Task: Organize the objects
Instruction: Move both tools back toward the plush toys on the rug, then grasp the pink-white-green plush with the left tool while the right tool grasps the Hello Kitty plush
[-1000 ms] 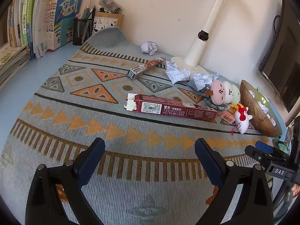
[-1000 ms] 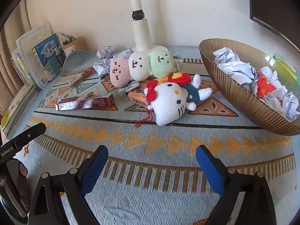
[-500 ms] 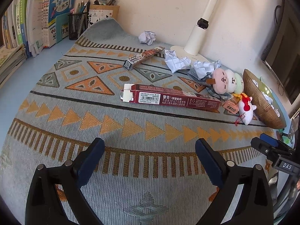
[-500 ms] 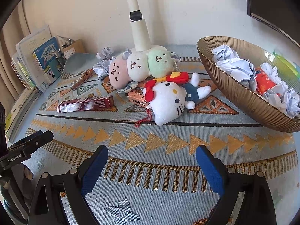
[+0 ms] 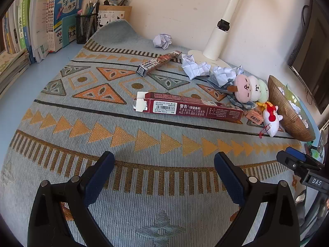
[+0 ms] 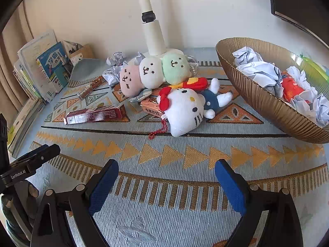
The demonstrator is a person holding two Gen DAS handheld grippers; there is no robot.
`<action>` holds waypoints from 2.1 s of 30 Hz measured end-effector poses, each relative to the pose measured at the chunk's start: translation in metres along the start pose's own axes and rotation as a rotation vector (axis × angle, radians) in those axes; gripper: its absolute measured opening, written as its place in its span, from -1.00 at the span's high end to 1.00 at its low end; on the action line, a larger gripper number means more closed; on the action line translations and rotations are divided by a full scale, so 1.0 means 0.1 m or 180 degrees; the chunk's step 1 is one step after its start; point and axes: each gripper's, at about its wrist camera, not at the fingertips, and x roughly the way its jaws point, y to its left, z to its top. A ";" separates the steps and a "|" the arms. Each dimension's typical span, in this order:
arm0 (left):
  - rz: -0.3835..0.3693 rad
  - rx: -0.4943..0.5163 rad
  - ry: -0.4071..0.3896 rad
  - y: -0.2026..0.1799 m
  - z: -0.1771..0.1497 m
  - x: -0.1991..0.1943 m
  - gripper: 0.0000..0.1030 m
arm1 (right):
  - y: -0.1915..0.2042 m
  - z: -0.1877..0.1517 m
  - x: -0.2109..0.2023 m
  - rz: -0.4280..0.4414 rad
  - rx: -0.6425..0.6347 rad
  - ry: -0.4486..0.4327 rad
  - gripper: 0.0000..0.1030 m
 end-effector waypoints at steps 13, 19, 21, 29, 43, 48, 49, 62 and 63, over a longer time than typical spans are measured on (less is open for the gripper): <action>-0.0013 0.0005 0.0000 0.00 0.00 -0.01 -0.90 | -0.15 0.00 -0.06 0.0079 0.0280 -0.0098 -0.83; -0.0018 0.0011 -0.0045 -0.02 0.00 -0.03 -0.89 | -0.17 -0.01 -0.08 0.0098 0.0323 -0.0102 -0.83; -0.0104 0.0077 -0.0141 -0.06 0.00 -0.10 -0.89 | -0.18 -0.01 -0.10 0.0074 0.0338 -0.0115 -0.83; -0.1253 0.1158 -0.0224 -0.75 0.76 -0.24 -0.89 | -0.38 0.05 -0.24 -0.0087 0.0788 -0.0356 -0.77; -0.0804 0.2847 0.0187 -1.79 0.91 0.95 -0.44 | -0.60 0.49 0.31 0.0547 0.1956 -0.0019 -0.59; -0.0734 0.2822 0.0109 -1.80 0.87 0.93 -0.06 | -0.37 0.58 0.36 0.0026 0.1624 -0.0044 -0.29; -0.0676 0.2862 0.0067 -1.82 0.84 0.92 0.02 | -0.32 0.58 0.36 -0.0115 0.1507 -0.0044 -0.26; -0.0759 0.1714 0.0179 -1.16 0.56 -0.12 0.08 | -0.15 -0.06 -0.59 0.0414 0.0298 -0.0212 -0.14; -0.0666 0.1577 0.0220 -1.06 0.44 -0.20 0.08 | -0.12 -0.11 -0.60 0.0477 0.0137 -0.0124 -0.14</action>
